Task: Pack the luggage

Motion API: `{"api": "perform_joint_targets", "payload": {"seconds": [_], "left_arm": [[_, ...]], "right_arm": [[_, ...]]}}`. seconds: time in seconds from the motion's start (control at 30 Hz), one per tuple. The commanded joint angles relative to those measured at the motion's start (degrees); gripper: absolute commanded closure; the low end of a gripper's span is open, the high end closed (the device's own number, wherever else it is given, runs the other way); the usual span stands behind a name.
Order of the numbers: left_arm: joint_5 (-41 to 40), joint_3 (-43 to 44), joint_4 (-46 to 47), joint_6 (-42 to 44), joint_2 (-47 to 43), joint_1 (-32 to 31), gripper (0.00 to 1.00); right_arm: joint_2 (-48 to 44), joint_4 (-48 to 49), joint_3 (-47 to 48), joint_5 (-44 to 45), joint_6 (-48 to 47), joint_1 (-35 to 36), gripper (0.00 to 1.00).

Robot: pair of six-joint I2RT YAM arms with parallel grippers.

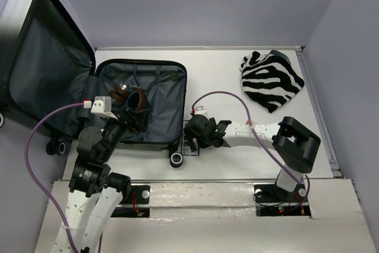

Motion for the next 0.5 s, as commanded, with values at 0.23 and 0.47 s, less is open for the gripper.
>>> {"api": "perform_joint_targets", "payload": {"seconds": [0.23, 0.47], "left_arm": [[0.80, 0.62, 3.60, 1.16, 0.36, 0.26, 0.01], [0.89, 0.54, 3.69, 1.16, 0.27, 0.26, 0.01]], "right_arm": [[5.18, -13.30, 4.90, 18.53, 3.46, 1.33, 0.25], [-3.32, -18.32, 0.25, 20.32, 6.20, -1.66, 0.28]]}}
